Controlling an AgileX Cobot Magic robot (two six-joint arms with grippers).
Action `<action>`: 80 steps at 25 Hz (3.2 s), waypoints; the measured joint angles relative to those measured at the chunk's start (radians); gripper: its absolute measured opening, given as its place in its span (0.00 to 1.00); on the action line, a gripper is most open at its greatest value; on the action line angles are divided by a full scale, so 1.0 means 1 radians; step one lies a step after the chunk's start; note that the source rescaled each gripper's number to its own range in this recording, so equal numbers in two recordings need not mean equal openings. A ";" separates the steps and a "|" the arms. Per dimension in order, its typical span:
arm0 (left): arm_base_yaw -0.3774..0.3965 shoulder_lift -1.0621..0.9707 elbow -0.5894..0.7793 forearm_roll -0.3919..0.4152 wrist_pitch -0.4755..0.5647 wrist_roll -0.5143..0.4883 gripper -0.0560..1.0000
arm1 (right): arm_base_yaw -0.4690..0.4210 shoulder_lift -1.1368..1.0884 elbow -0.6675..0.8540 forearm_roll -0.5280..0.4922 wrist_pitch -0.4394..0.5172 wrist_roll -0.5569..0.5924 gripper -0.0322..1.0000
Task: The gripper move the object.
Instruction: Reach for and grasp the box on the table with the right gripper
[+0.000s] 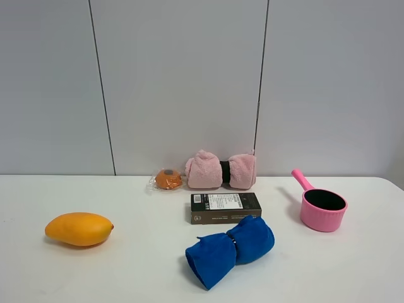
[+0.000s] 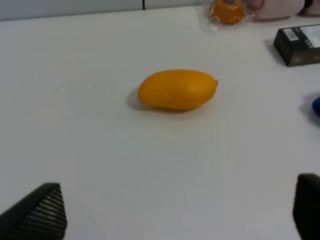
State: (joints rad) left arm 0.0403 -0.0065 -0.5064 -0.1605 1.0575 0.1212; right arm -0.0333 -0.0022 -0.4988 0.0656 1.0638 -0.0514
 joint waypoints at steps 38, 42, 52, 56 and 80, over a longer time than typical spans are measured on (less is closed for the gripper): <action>0.000 0.000 0.000 0.000 0.000 0.000 1.00 | 0.000 0.563 -0.402 0.053 -0.073 0.000 0.99; 0.000 0.000 0.000 0.000 0.000 0.000 1.00 | 0.002 0.779 -0.535 0.095 -0.080 0.000 0.99; 0.000 0.000 0.000 0.000 0.000 0.000 1.00 | 0.384 1.258 -0.773 0.012 -0.170 -0.052 0.99; 0.000 0.000 0.000 0.000 0.000 0.000 1.00 | 0.475 1.477 -0.984 -0.075 -0.045 -0.205 0.99; 0.000 0.000 0.000 0.000 0.000 0.000 1.00 | 0.523 2.266 -1.449 -0.183 -0.012 -0.835 0.90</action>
State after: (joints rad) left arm 0.0403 -0.0065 -0.5064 -0.1605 1.0575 0.1212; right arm 0.4900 2.2637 -1.9476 -0.1177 1.0518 -0.8867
